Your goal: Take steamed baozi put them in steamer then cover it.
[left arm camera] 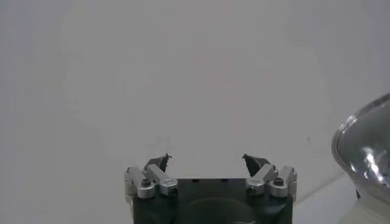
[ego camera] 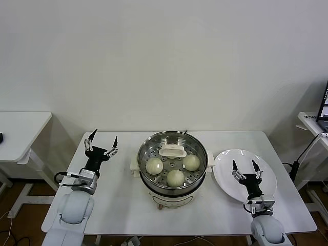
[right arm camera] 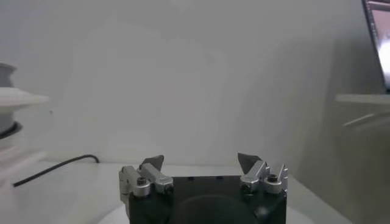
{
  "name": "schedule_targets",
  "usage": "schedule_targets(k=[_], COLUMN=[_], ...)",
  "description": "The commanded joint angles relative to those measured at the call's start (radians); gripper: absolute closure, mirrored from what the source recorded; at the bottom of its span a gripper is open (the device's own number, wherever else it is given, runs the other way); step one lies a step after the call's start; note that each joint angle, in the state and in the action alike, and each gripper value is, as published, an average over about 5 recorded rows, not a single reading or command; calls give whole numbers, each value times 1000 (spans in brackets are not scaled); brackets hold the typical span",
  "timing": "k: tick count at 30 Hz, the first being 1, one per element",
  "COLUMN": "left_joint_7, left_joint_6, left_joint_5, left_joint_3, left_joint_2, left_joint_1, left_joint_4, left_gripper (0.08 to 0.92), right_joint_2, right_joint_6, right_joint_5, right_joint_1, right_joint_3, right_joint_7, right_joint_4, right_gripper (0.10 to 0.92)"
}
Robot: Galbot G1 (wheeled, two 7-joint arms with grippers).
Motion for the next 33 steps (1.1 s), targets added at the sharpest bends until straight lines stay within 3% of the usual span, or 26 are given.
schedule_targets(k=[1,33], left_joint_7=[4,18], left_joint_6=[-102,-118], left_joint_5=[-151,-151], left_joint_3=[-50,-37], left_joint_2=[6,-15], left_joint_1=[26,62], left_joint_4=[60,52], left_gripper=[177,177], right_joint_2=[-3,21], right_joint_6=[8,-7], right_joint_5=[30,16], right_joint_1=[-29,-44], right_joint_3=[6,27], right_joint_7=[-37,-30], right_joint_4=[22,38], right_gripper=[203,203])
